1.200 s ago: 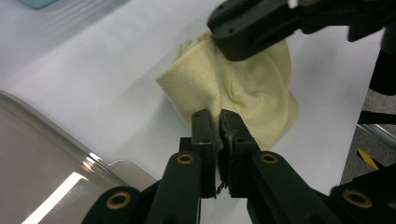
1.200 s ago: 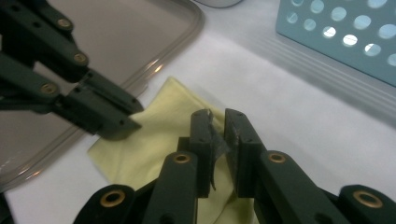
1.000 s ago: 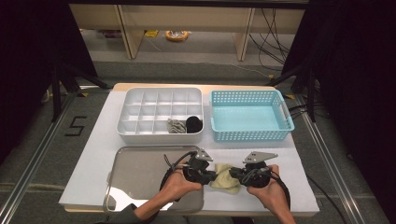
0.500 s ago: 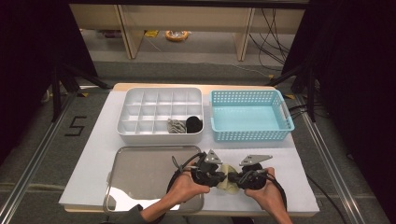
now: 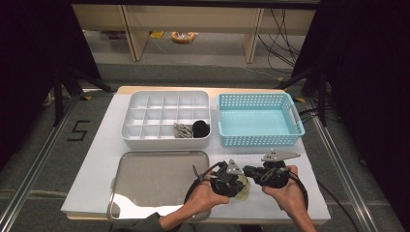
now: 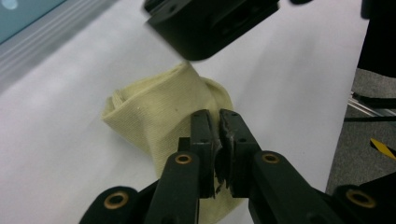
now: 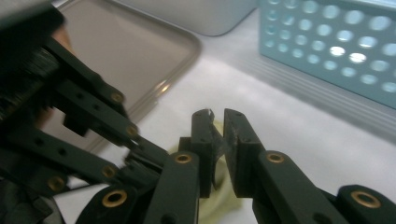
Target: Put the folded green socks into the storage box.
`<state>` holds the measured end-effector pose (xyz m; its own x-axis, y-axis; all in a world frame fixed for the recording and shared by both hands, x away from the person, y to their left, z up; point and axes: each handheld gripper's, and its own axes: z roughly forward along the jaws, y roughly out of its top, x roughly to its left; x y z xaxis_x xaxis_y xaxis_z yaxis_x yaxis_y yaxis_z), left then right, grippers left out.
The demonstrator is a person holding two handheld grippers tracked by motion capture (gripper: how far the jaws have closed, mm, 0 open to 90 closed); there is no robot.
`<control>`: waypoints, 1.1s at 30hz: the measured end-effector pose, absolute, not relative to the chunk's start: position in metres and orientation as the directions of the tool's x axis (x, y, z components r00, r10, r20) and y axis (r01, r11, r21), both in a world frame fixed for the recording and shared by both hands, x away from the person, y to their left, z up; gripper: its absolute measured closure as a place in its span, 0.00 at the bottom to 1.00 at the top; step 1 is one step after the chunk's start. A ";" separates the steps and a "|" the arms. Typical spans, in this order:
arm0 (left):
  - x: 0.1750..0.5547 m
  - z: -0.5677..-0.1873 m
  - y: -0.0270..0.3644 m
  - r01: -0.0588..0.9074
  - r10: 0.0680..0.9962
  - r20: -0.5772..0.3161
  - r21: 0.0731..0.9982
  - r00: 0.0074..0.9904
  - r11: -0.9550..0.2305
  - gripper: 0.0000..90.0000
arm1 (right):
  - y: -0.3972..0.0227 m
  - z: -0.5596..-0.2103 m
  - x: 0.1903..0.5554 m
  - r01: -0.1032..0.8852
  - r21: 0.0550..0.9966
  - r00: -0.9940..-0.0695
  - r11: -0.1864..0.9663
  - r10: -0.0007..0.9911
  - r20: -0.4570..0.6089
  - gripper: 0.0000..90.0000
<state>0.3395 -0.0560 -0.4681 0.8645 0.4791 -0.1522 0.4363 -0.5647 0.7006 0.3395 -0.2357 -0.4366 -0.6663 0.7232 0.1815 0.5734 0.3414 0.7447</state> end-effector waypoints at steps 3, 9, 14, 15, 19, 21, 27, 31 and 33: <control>0.339 -0.468 -0.057 0.423 0.474 -0.133 0.695 0.870 -0.581 0.92 | -0.229 -0.444 0.344 0.588 0.712 -0.680 0.383 0.711 0.179 0.92; 0.330 -0.464 -0.050 0.422 0.467 -0.156 0.726 0.870 -0.543 0.85 | -0.233 -0.465 0.352 0.625 0.674 -0.655 0.393 0.733 0.181 0.93; 0.324 -0.454 -0.037 0.412 0.461 -0.160 0.747 0.873 -0.522 0.85 | -0.233 -0.465 0.351 0.630 0.671 -0.650 0.391 0.739 0.178 0.93; 0.324 -0.455 -0.037 0.410 0.464 -0.151 0.743 0.873 -0.529 0.86 | -0.232 -0.465 0.351 0.627 0.679 -0.647 0.382 0.741 0.180 0.93; 0.323 -0.473 -0.044 0.380 0.433 -0.109 0.694 0.895 -0.611 0.88 | -0.232 -0.463 0.351 0.622 0.675 -0.653 0.397 0.738 0.169 0.91; 0.322 -0.476 -0.047 0.376 0.439 -0.096 0.697 0.893 -0.611 0.89 | -0.231 -0.462 0.349 0.619 0.682 -0.650 0.389 0.741 0.168 0.90; 0.320 -0.476 -0.048 0.371 0.442 -0.086 0.697 0.893 -0.614 0.90 | -0.238 -0.453 0.347 0.632 0.666 -0.648 0.396 0.742 0.174 0.77; 0.319 -0.477 -0.050 0.368 0.450 -0.083 0.713 0.889 -0.597 0.90 | -0.243 -0.455 0.347 0.655 0.661 -0.616 0.366 0.765 0.186 0.64; 0.320 -0.475 -0.048 0.345 0.425 -0.061 0.692 0.903 -0.634 0.89 | -0.241 -0.457 0.347 0.682 0.644 -0.602 0.348 0.767 0.223 0.60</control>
